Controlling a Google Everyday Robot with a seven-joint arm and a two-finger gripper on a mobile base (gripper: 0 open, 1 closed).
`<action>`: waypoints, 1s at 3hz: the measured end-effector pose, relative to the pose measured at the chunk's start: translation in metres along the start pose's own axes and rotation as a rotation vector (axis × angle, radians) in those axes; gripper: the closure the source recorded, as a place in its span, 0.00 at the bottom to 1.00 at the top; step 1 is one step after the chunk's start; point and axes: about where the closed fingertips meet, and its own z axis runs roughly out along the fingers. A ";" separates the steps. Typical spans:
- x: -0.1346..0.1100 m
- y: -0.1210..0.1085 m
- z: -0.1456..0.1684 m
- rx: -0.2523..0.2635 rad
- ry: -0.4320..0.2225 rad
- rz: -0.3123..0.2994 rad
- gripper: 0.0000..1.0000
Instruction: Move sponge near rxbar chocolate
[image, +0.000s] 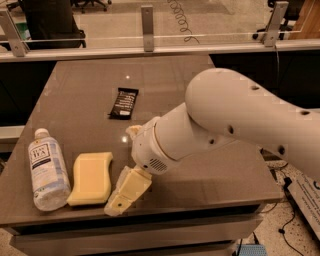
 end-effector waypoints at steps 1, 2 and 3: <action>-0.005 0.004 0.010 0.011 0.003 0.015 0.00; -0.010 0.012 0.021 0.018 0.022 0.022 0.00; -0.008 0.015 0.029 0.023 0.032 0.041 0.16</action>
Offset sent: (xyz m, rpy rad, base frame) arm -0.0142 0.0361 -0.0172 -0.0394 0.0190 -0.0434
